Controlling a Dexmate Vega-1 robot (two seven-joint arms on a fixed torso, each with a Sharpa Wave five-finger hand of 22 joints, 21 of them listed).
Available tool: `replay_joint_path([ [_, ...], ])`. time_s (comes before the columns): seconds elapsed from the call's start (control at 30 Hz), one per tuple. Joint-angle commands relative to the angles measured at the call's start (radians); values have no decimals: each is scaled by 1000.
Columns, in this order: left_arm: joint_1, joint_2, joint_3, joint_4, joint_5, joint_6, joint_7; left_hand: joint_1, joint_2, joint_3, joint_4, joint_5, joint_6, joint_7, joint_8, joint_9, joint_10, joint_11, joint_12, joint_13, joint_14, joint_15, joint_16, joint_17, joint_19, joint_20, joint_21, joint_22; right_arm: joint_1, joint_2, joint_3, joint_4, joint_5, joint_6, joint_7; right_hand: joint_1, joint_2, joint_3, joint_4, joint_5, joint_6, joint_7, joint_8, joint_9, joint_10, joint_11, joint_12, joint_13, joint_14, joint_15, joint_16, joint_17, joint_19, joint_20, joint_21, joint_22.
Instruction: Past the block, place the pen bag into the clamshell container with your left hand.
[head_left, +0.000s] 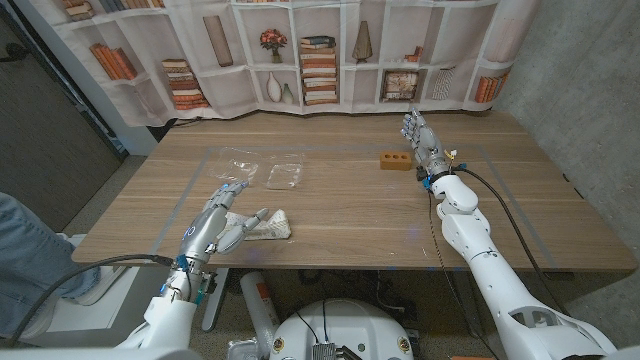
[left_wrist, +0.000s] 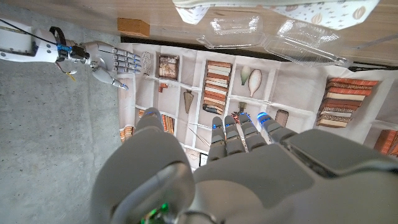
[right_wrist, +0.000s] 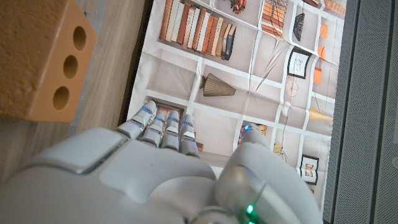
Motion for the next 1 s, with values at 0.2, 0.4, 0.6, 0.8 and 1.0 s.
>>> replay_joint_path([
  [0.2,17,43,43,-55,66,141,26,48,-12,4,-32,13,-3,-12,-10,2,11,-11,-7,5,19,-2,-5,3,11,2,-4,-1,-4,1,9,5,7,7,6,3,6,2,-3,-4,10,-3,-5,5,10,-3,0,5,11,-3,0,2,10,-16,-3,4],
  [0.4,25,60,53,-77,79,189,20,65,-18,5,-42,16,-7,-12,-13,2,12,-10,-8,5,23,-1,-5,3,12,2,-6,-1,-6,2,11,8,9,11,8,3,6,1,-4,-4,11,-4,-5,5,10,-4,-1,5,10,-3,-1,2,11,-18,-5,4],
  [0.6,38,75,60,-102,91,239,10,77,-23,5,-50,17,-15,-13,-17,3,8,-12,-11,6,24,0,-6,3,14,1,-7,0,-5,4,13,10,11,12,9,3,7,1,-4,-4,13,-5,-5,5,10,-4,-1,5,10,-3,-1,2,12,-21,-7,4],
  [0.8,54,90,61,-123,101,282,-1,84,-27,4,-55,18,-17,-15,-18,3,6,-10,-13,6,22,0,-7,4,14,3,-8,0,-1,6,11,15,9,16,10,3,7,1,-5,-4,14,-6,-4,5,10,-4,-1,5,11,-4,-2,2,14,-21,-8,4],
  [1.0,74,99,54,-142,110,314,1,89,-32,2,-58,19,-16,-15,-19,3,6,-13,-13,6,26,0,-6,4,14,4,-9,0,-1,7,10,12,6,17,6,4,8,1,-6,-3,18,-6,-3,5,14,-8,0,5,15,-5,-1,1,23,-28,-8,4],
])
